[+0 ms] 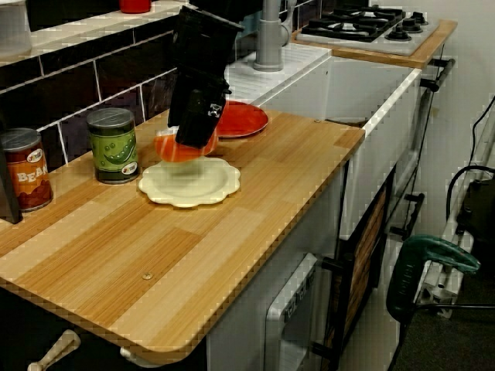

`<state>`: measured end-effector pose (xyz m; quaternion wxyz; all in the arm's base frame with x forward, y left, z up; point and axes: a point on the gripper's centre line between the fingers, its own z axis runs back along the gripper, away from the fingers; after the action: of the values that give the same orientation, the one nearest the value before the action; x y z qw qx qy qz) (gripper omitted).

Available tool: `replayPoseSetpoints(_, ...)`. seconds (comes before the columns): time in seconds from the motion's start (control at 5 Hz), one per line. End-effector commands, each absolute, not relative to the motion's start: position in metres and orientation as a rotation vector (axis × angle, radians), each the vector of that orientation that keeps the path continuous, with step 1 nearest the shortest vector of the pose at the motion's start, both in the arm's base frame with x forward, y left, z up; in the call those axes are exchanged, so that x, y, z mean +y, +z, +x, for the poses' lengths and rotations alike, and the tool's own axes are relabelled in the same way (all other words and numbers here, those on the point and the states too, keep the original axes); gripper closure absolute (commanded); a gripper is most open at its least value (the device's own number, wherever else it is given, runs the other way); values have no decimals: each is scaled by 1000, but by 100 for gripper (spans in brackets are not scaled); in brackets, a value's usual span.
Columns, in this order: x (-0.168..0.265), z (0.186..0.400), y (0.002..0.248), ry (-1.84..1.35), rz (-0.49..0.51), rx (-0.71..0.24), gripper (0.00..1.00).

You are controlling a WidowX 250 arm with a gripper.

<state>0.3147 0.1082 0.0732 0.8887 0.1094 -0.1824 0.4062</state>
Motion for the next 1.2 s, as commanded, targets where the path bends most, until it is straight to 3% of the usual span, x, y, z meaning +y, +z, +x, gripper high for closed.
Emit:
replayPoseSetpoints(0.0,123,311,86,867,253,-446,81)
replayPoseSetpoints(0.2,126,313,85,879,253,-434,0)
replayPoseSetpoints(1.0,143,319,98,866,216,-386,0)
